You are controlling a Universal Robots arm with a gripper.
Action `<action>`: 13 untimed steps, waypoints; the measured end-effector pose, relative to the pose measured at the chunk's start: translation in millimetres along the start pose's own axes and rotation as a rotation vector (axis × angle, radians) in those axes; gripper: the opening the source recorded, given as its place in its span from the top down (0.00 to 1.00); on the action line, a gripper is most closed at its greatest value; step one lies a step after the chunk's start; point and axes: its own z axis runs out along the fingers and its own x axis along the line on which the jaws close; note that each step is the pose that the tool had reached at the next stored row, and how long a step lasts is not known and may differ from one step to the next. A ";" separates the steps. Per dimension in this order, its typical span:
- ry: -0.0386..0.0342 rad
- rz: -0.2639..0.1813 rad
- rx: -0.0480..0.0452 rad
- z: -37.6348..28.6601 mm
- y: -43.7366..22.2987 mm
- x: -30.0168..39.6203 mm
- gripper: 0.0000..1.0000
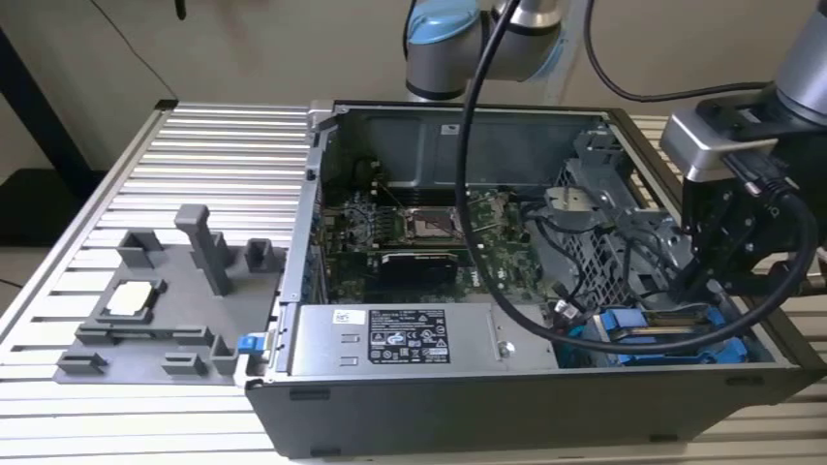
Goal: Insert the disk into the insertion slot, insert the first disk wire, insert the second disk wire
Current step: 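Insert the first disk wire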
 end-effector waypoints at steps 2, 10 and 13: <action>0.0006 0.000 0.0013 2.5 0.0 0.0 0.81; 0.0013 0.000 0.0025 11.1 -5.4 0.3 0.81; 0.0014 0.001 0.0025 14.0 -6.6 0.4 0.81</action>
